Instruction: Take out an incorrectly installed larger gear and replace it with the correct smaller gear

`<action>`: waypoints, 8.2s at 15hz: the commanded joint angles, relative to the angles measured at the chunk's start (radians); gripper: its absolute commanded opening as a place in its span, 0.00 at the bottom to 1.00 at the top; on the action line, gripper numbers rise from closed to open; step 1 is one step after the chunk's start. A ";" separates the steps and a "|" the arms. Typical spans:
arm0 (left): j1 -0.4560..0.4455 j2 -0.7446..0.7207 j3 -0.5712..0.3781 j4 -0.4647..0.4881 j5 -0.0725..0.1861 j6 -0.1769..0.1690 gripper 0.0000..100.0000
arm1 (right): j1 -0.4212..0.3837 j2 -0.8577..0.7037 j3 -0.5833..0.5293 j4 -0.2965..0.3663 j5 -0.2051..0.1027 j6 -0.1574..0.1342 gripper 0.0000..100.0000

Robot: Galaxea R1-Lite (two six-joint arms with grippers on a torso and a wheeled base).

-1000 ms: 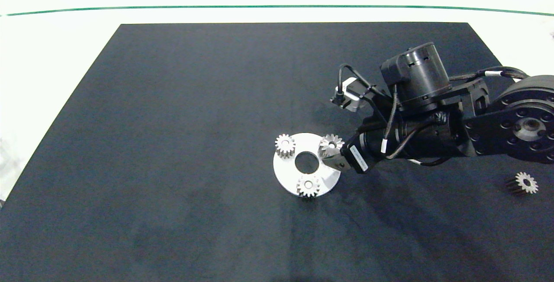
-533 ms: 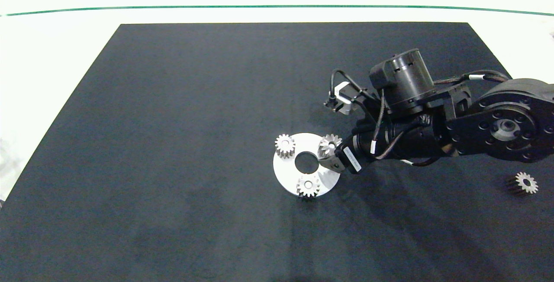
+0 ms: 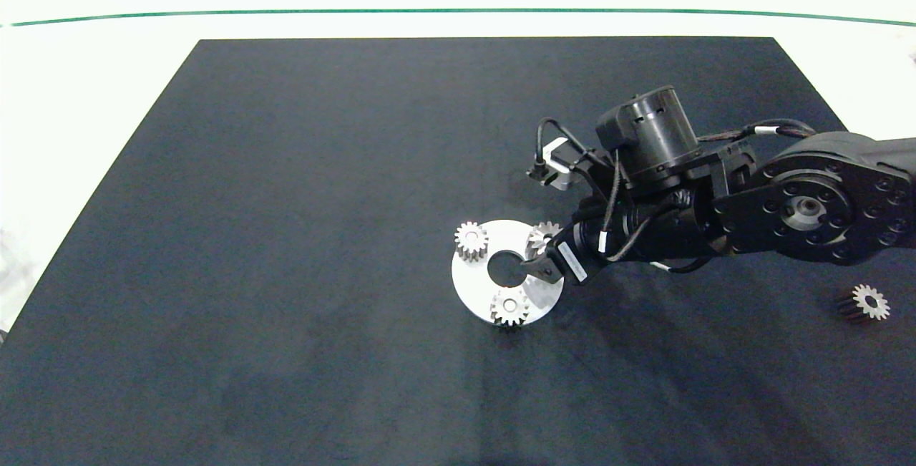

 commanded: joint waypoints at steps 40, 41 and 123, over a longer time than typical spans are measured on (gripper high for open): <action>0.000 -0.011 0.024 0.003 -0.010 -0.013 1.00 | 0.022 -0.012 0.019 0.001 -0.016 0.004 0.34; 0.000 -0.011 0.024 0.003 -0.010 -0.013 1.00 | 0.022 -0.016 0.019 0.001 -0.016 0.003 0.34; 0.001 -0.066 0.092 0.021 -0.002 -0.035 1.00 | -1.102 -0.464 0.934 -0.656 0.395 0.221 1.00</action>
